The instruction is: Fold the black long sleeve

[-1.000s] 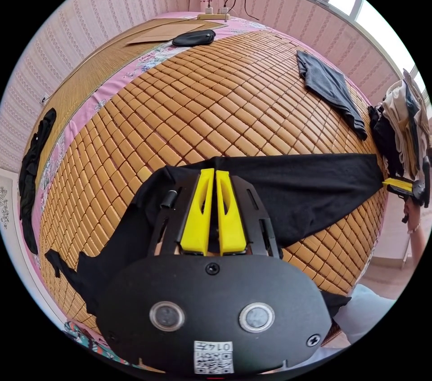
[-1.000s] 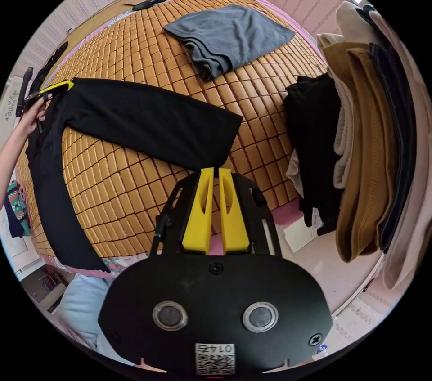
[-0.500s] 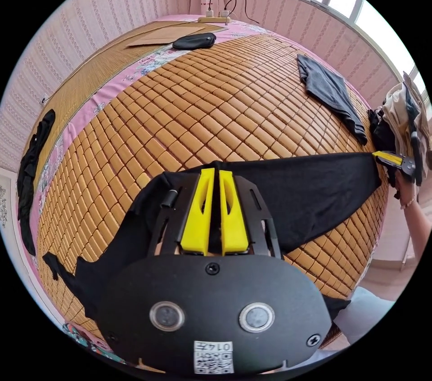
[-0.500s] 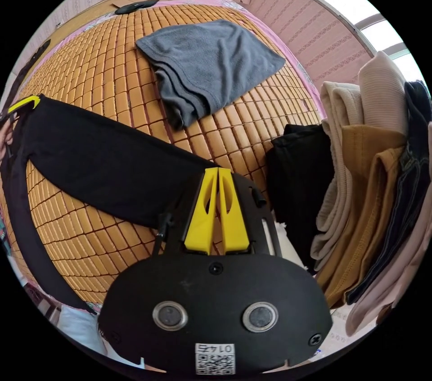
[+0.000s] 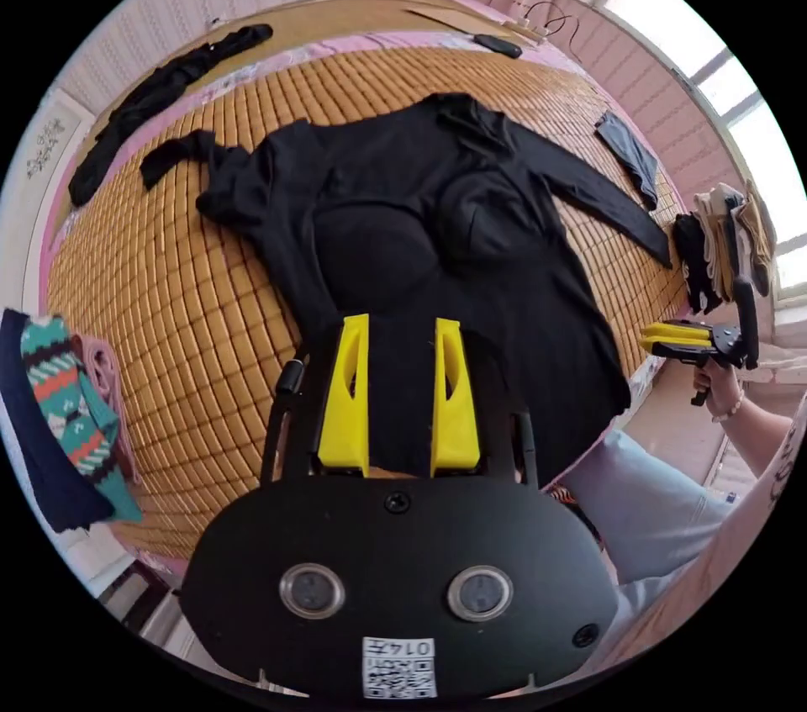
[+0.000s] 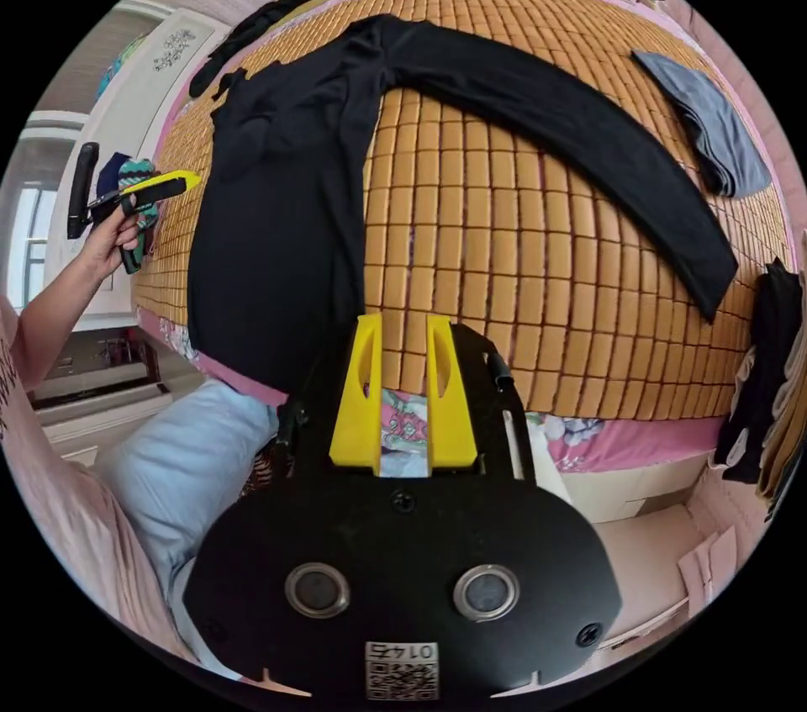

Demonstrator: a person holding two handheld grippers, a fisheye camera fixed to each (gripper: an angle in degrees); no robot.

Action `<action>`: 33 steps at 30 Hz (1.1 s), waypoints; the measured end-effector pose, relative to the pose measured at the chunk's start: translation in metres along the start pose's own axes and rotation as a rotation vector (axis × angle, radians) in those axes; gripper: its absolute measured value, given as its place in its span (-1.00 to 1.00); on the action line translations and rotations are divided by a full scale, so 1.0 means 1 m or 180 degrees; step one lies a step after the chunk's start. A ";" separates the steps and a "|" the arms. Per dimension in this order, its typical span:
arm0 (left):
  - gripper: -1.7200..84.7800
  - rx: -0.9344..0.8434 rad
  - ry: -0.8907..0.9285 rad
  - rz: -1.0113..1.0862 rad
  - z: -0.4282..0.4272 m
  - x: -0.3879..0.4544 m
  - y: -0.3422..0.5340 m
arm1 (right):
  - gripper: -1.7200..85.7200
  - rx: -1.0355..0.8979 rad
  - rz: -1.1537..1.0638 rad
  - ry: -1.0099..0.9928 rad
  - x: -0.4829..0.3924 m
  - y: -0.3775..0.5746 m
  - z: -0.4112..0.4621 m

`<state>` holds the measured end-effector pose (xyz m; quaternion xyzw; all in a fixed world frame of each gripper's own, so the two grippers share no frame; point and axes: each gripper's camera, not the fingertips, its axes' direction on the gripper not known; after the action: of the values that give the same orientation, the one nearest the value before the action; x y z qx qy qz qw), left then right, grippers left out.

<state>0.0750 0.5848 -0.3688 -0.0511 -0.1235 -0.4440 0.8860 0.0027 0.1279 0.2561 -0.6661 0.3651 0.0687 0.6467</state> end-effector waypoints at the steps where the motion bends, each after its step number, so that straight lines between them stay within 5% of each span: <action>1: -0.69 -0.0259 0.0034 -0.0212 0.005 -0.006 0.036 | -0.72 -0.0189 0.0007 0.0041 -0.010 0.003 0.009; 10: -0.87 -0.0960 0.0075 -0.0837 0.053 -0.010 0.145 | -0.85 -0.0443 0.0127 0.0442 -0.032 -0.009 0.003; 16: -0.97 -0.0669 0.0099 -0.0577 0.048 -0.010 0.167 | -0.95 -0.0773 -0.0086 0.0571 -0.047 -0.015 0.007; 23: -0.85 -0.0038 0.0406 -0.0871 0.008 -0.061 0.201 | -0.95 -0.0919 -0.0009 0.0872 -0.062 -0.025 -0.008; 33: -0.83 0.1403 -0.0329 -0.0748 -0.055 -0.232 0.061 | -0.90 0.0836 -0.1574 0.0588 -0.213 -0.220 -0.055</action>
<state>-0.0003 0.7900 -0.4820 0.1354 -0.2675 -0.5030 0.8106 -0.0455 0.1400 0.5634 -0.6490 0.2547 -0.1997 0.6885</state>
